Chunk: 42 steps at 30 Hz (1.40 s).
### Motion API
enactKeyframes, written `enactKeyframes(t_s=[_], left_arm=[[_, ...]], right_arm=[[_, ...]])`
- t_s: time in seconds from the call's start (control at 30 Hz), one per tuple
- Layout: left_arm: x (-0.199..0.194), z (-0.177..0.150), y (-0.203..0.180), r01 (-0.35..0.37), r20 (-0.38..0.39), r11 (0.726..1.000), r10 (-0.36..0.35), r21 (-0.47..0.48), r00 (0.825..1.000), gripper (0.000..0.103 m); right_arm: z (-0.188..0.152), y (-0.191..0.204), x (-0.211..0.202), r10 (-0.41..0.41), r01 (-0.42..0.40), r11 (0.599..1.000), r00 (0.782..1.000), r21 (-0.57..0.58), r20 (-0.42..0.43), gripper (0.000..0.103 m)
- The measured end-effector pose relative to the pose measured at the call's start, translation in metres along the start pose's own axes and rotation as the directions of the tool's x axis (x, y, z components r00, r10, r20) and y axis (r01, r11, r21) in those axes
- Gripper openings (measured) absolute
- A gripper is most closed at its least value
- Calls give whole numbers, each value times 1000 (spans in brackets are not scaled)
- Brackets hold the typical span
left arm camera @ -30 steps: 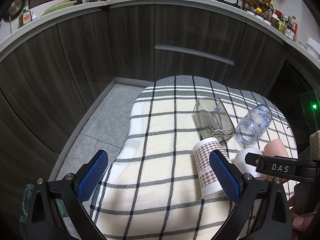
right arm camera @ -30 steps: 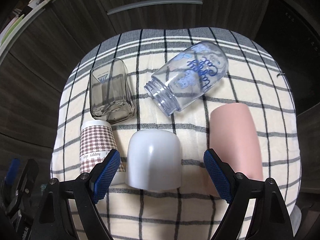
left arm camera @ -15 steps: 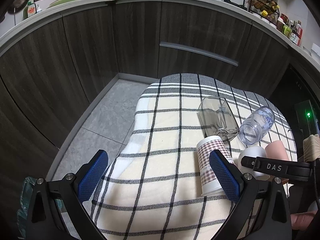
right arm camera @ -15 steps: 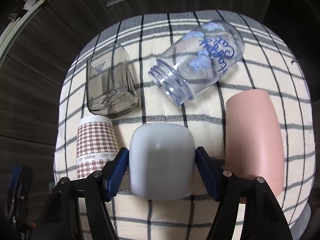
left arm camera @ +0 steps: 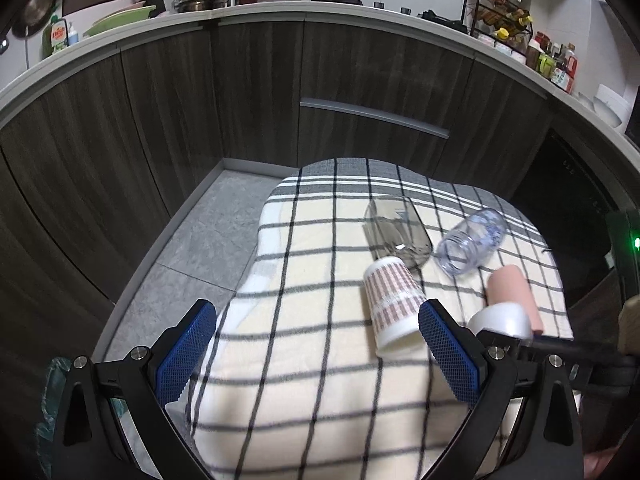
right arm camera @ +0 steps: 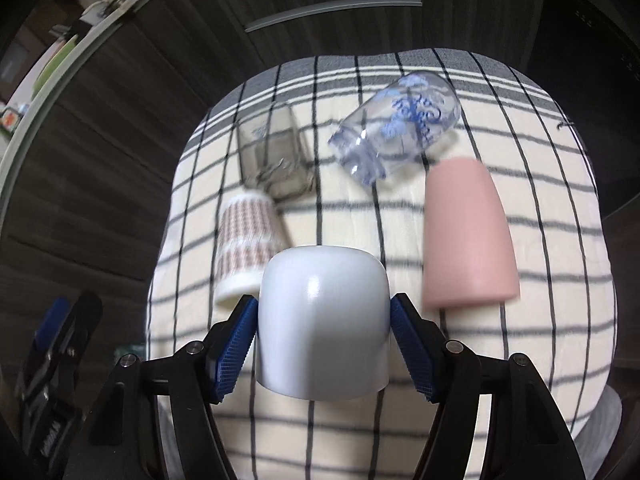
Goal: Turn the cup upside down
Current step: 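Lift the white cup with the right gripper and pull it back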
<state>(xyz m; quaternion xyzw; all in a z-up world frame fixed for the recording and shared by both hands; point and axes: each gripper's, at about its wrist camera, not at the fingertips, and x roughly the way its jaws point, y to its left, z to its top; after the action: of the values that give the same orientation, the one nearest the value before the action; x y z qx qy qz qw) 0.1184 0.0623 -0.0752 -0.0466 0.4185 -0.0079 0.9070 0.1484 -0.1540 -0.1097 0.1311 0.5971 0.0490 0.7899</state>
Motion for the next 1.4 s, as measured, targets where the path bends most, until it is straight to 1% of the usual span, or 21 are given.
enactKeyframes(t_s=[0.1, 0.2, 0.4, 0.5, 0.63, 0.7, 0.83, 0.9, 0.93, 0.97, 1.07, 1.2, 1.27, 1.4], left_arm=[[-12, -10, 1, 4, -11, 1000, -4, -13, 1000, 103], [-19, -22, 1, -5, -24, 1000, 5, -11, 1000, 103], [-16, -47, -1, -27, -64, 1000, 28, 12, 998, 103], [-9, -56, -1, -30, -93, 1000, 30, 4, 995, 103], [-4, -63, -2, -37, -112, 999, 37, -3, 993, 103], [-4, -65, -2, -39, -112, 999, 39, 0, 993, 103], [-5, -65, -3, -36, -117, 999, 36, 1, 993, 103], [-8, -64, -3, -37, -114, 999, 37, 3, 993, 103], [-9, -64, -4, -37, -113, 999, 37, 4, 993, 103], [-9, -64, -5, -37, -113, 999, 37, 5, 993, 103], [-12, -63, -9, -29, -116, 1000, 30, 6, 993, 103], [-17, -62, -21, -13, -112, 1000, 14, 12, 994, 103], [-17, -62, -30, -1, -115, 1000, 4, 22, 993, 103], [-14, -64, -54, 29, -131, 998, -22, 51, 991, 103]], right_arm=[[-20, 2, -10, 4, -4, 1000, 1000, -13, -2, 67], [-38, 3, -12, -9, 9, 1000, 1000, -23, -8, 68], [-62, -6, 9, -33, 32, 999, 998, -18, -56, 67], [-66, -12, 21, -53, 53, 999, 997, -8, -62, 67], [-67, -23, 36, -48, 50, 999, 995, 20, -88, 68], [-66, -26, 36, -41, 43, 999, 996, 27, -81, 68], [-63, -29, 36, -30, 33, 999, 995, 36, -93, 68], [-62, -31, 34, -18, 22, 999, 996, 46, -93, 70], [-62, -33, 31, -14, 19, 999, 996, 51, -85, 75], [-62, -34, 27, -16, 20, 998, 997, 53, -75, 77], [-62, -34, 12, -20, 21, 999, 999, 45, -39, 77], [-65, -33, -18, -45, 44, 999, 998, 12, 51, 78], [-69, -35, -36, -64, 64, 998, 992, 0, 109, 78], [-77, -43, -70, -109, 114, 993, 968, -9, 227, 79]])
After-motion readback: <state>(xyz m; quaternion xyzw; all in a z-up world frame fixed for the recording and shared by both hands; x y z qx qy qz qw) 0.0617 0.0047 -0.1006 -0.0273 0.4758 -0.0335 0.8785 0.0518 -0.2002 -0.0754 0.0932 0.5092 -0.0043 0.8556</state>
